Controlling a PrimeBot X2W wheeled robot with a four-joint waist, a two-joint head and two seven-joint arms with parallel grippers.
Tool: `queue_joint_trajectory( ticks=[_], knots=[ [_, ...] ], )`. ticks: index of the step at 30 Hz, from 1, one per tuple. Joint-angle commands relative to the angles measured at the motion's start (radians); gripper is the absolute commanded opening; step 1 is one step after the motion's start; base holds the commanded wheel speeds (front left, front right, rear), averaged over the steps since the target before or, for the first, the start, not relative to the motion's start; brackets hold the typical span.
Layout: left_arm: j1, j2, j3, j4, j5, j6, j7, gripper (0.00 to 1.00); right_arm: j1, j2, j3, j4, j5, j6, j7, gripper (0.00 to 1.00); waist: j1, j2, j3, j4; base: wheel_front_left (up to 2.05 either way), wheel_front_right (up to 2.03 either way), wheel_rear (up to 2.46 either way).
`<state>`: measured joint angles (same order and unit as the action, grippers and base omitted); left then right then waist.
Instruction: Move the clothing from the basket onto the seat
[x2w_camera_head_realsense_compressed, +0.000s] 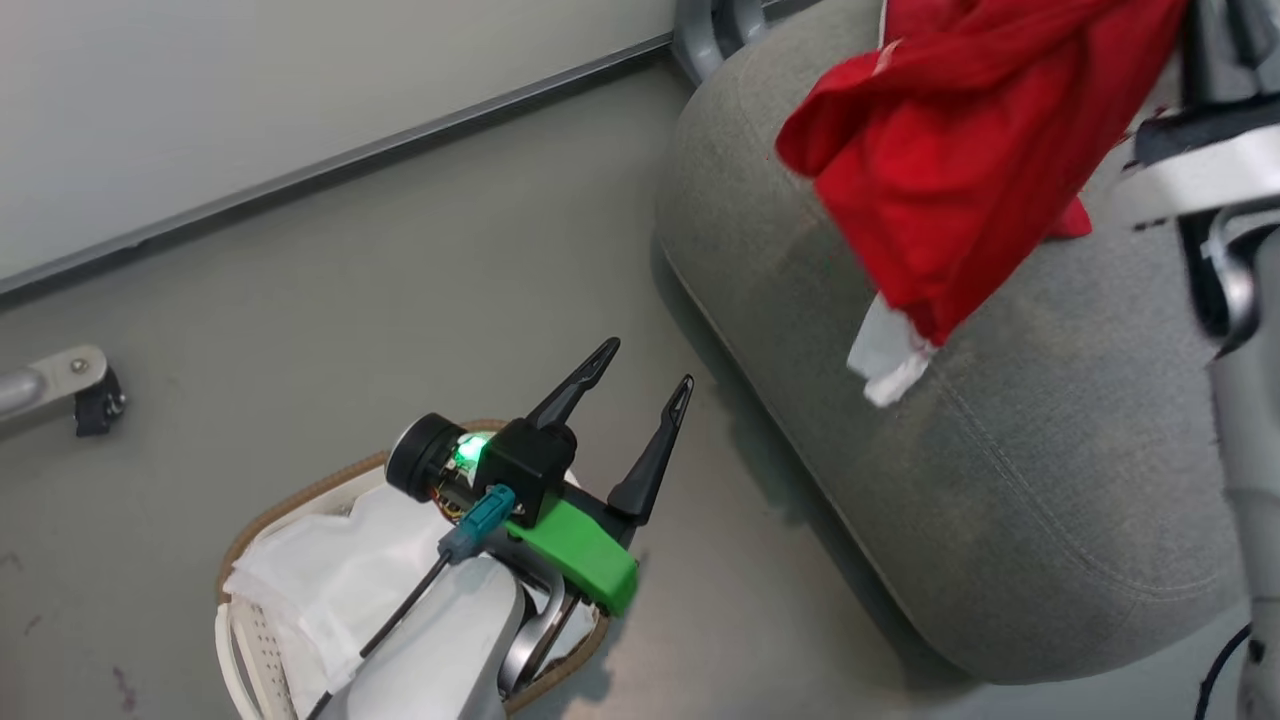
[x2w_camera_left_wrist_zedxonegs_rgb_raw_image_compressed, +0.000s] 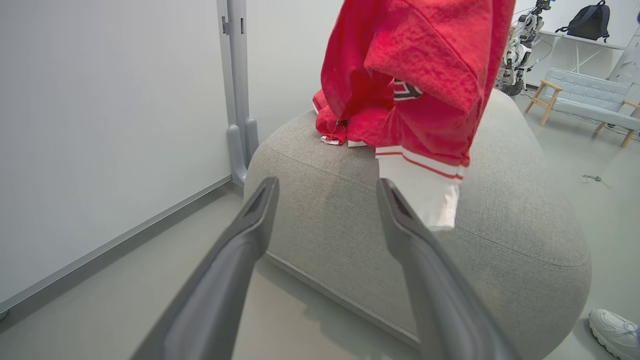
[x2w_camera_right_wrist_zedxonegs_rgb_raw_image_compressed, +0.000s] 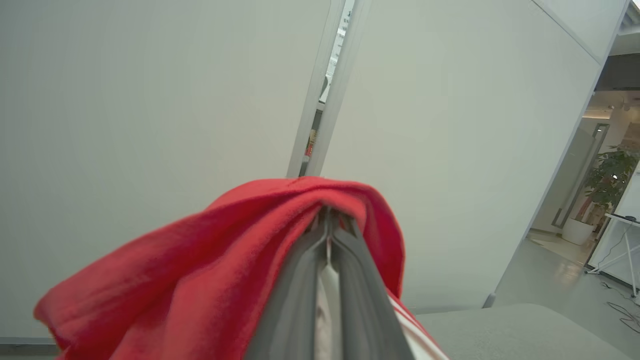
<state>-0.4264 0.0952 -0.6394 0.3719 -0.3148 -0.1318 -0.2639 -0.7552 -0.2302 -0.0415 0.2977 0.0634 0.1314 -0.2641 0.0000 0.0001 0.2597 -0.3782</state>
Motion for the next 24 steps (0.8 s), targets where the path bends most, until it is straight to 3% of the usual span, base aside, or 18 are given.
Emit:
queue_joint_trajectory(
  ticks=[1, 8, 13, 18, 24],
  knots=[
    [-0.023, 0.016, 0.003, -0.004, 0.007, 0.002, -0.001, 1.0, -0.039, -0.023, -0.021, 0.014, 0.002, -0.001, 0.0, 0.0, 0.0, -0.0001, 0.083, 0.065, 0.0, 0.0, 0.0],
    [-0.086, 0.044, 0.009, -0.03, 0.022, 0.002, -0.001, 1.0, -0.229, -0.156, -0.155, 0.116, 0.0, -0.001, 0.0, 0.0, 0.0, -0.0001, 0.227, 0.135, 0.0, 0.0, 0.0],
    [-0.124, 0.064, 0.025, -0.043, 0.036, 0.002, -0.001, 1.0, -0.309, -0.199, -0.239, 0.202, -0.015, -0.001, 0.0, 0.0, 0.0, -0.0001, 0.315, 0.159, 0.0, 0.0, 0.0],
    [-0.147, 0.077, 0.039, -0.057, 0.051, 0.002, -0.001, 1.0, -0.27, -0.173, -0.301, 0.241, -0.042, -0.001, 0.0, 0.0, 0.0, -0.0001, 0.375, 0.164, 0.0, 0.0, 0.0],
    [-0.144, 0.084, 0.053, -0.067, 0.058, 0.002, -0.001, 1.0, -0.158, -0.092, -0.394, 0.269, -0.073, -0.001, 0.0, 0.0, 0.0, -0.0001, 0.421, 0.16, 0.0, 0.0, 0.0]
  ],
)
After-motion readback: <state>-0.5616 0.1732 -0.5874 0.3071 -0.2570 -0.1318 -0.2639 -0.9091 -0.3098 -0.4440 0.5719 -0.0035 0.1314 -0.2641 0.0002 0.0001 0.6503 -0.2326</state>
